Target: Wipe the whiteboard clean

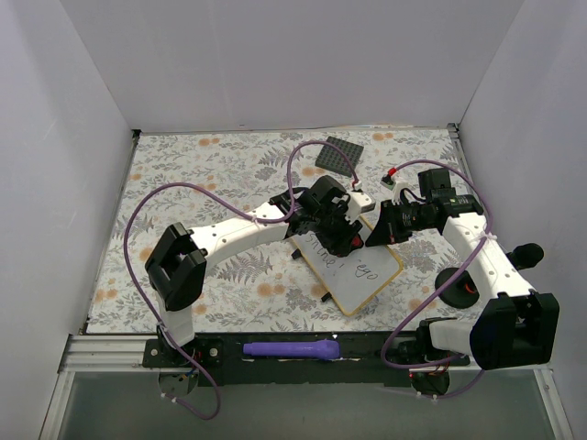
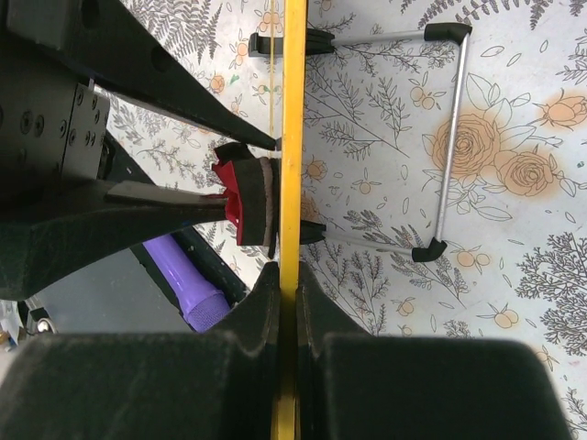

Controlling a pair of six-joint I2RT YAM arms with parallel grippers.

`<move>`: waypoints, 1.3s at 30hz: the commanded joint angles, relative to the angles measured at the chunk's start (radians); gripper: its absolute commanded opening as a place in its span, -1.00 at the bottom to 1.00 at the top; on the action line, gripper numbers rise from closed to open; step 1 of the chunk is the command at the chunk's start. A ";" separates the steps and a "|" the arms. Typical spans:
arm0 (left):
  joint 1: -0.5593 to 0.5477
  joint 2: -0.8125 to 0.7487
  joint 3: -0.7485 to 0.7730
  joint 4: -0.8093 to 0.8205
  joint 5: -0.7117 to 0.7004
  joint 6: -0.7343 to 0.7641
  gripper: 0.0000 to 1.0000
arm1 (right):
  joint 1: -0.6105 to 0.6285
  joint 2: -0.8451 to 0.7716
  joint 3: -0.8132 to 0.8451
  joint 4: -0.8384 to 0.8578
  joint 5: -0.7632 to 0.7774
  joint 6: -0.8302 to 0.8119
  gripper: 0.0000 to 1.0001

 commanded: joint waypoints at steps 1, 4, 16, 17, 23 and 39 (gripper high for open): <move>-0.006 -0.050 0.028 0.061 -0.005 -0.001 -0.39 | 0.011 -0.007 0.016 0.029 -0.045 -0.015 -0.97; -0.005 -0.036 0.022 0.052 -0.034 -0.009 -0.83 | 0.011 -0.008 0.018 0.027 -0.044 -0.015 -0.97; 0.121 -0.047 -0.101 0.124 -0.136 -0.003 -1.00 | 0.009 -0.025 0.010 0.021 -0.047 -0.017 -0.97; 0.133 -0.041 -0.103 0.130 -0.134 -0.003 -1.00 | 0.009 -0.024 0.010 0.021 -0.047 -0.017 -0.97; 0.162 -0.041 -0.123 0.172 -0.151 0.032 -1.00 | 0.011 -0.028 0.002 0.020 -0.048 -0.021 -0.97; 0.044 -0.042 -0.159 0.236 -0.007 -0.087 -1.00 | 0.011 -0.019 0.015 0.021 -0.055 -0.026 -0.97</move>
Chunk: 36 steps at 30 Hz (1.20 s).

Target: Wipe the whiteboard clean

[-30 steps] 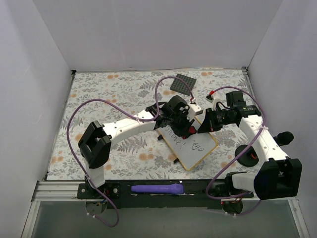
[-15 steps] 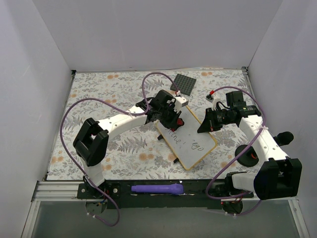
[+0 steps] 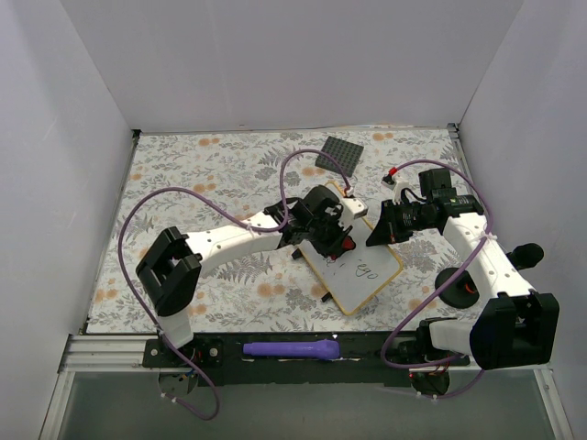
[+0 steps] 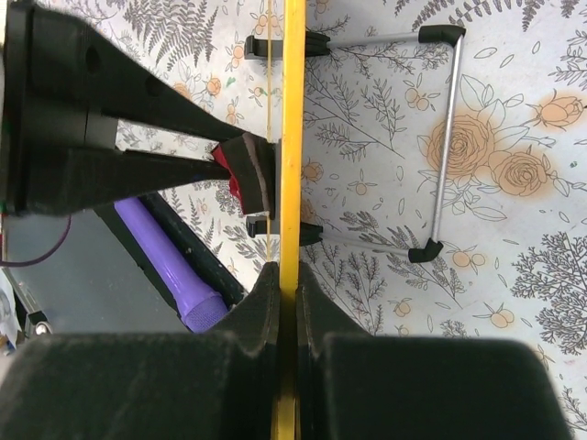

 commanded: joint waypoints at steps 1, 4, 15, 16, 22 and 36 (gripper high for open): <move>0.117 0.019 -0.009 0.116 0.101 -0.085 -1.00 | 0.014 -0.015 0.020 0.002 -0.059 -0.034 -0.97; 0.202 0.012 -0.021 0.146 0.052 -0.042 -1.00 | 0.012 -0.009 0.022 -0.003 -0.057 -0.041 -0.97; 0.235 0.020 -0.049 0.187 0.066 0.034 -1.00 | 0.014 -0.005 0.024 0.003 -0.060 -0.035 -0.97; 0.195 0.001 -0.063 0.196 0.063 0.037 -1.00 | 0.012 -0.005 0.024 0.003 -0.063 -0.035 -0.97; 0.013 -0.049 -0.089 0.189 0.091 -0.071 -1.00 | 0.014 -0.012 0.022 0.005 -0.053 -0.020 -0.97; -0.090 -0.059 -0.135 0.175 -0.149 -0.357 -1.00 | 0.012 -0.050 -0.053 0.080 -0.046 0.124 -0.97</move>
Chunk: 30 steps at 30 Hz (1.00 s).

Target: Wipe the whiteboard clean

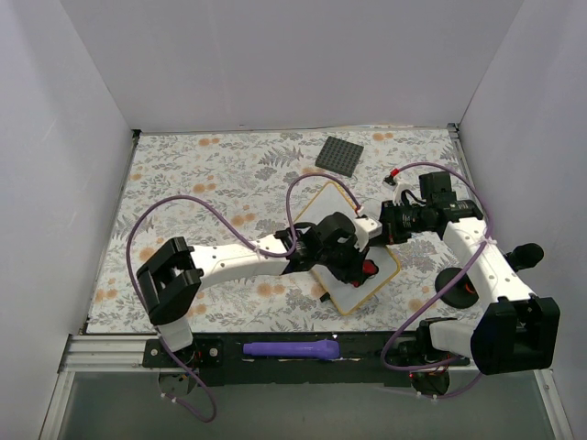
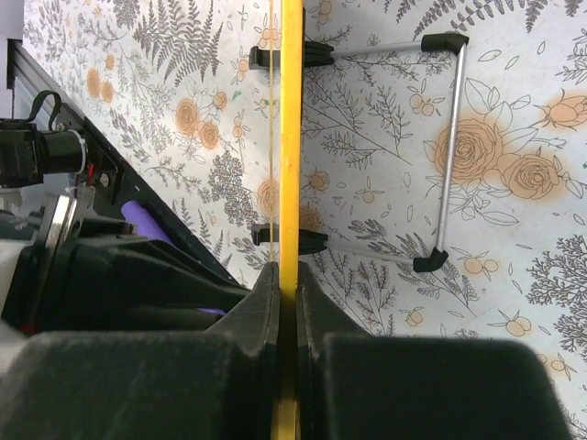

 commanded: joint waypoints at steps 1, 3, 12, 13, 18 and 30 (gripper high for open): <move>0.098 -0.043 -0.056 0.018 -0.147 -0.059 -1.00 | 0.012 -0.032 -0.010 0.023 -0.036 0.043 -0.97; 0.166 -0.047 -0.056 0.018 -0.175 -0.056 -1.00 | 0.010 -0.041 -0.016 0.026 -0.034 0.046 -0.97; 0.189 -0.006 -0.042 0.045 -0.238 0.066 -1.00 | 0.012 -0.029 -0.014 0.032 -0.063 0.046 -0.97; 0.166 -0.011 -0.060 0.047 -0.232 0.074 -1.00 | 0.012 -0.027 -0.013 0.032 -0.068 0.046 -0.97; -0.003 -0.084 -0.128 0.122 -0.140 0.105 -1.00 | 0.012 -0.023 -0.011 0.039 -0.070 0.057 -0.97; -0.102 -0.006 -0.059 0.130 -0.245 0.068 -1.00 | 0.010 -0.022 -0.023 0.051 -0.068 0.078 -0.97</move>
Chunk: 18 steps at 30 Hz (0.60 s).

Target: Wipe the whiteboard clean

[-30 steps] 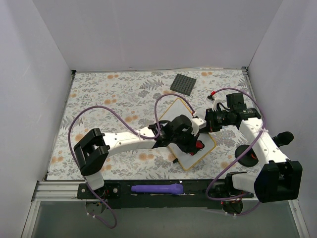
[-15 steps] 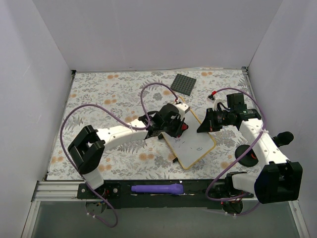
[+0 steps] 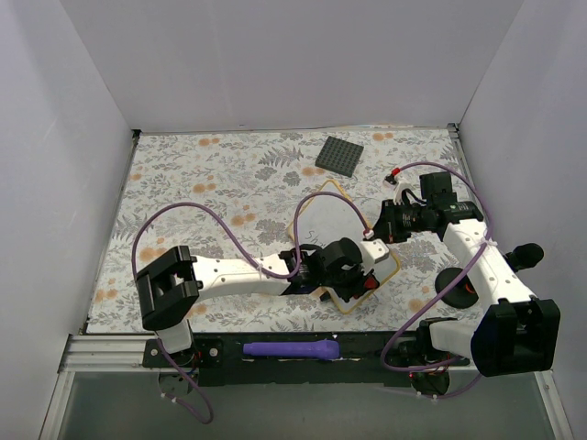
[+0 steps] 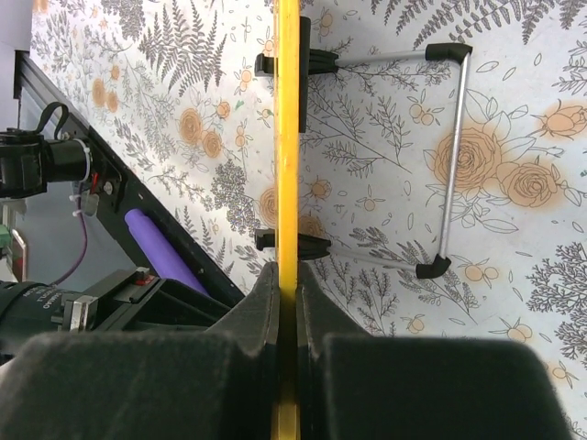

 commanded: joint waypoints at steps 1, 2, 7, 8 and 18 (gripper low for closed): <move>0.036 0.018 0.042 0.042 -0.065 -0.002 -1.00 | 0.011 -0.012 -0.011 0.010 -0.062 0.047 -0.97; 0.048 0.006 0.042 0.043 -0.073 0.003 -1.00 | 0.013 -0.012 -0.010 0.010 -0.060 0.042 -0.97; 0.138 0.011 0.094 0.002 -0.085 0.015 -1.00 | 0.013 -0.016 -0.010 0.003 -0.059 0.039 -0.97; 0.139 0.012 0.107 0.002 -0.093 0.025 -1.00 | 0.013 -0.018 -0.010 0.002 -0.059 0.039 -0.97; 0.024 0.061 0.163 -0.018 -0.048 0.062 -1.00 | 0.013 -0.021 -0.010 0.006 -0.053 0.044 -0.97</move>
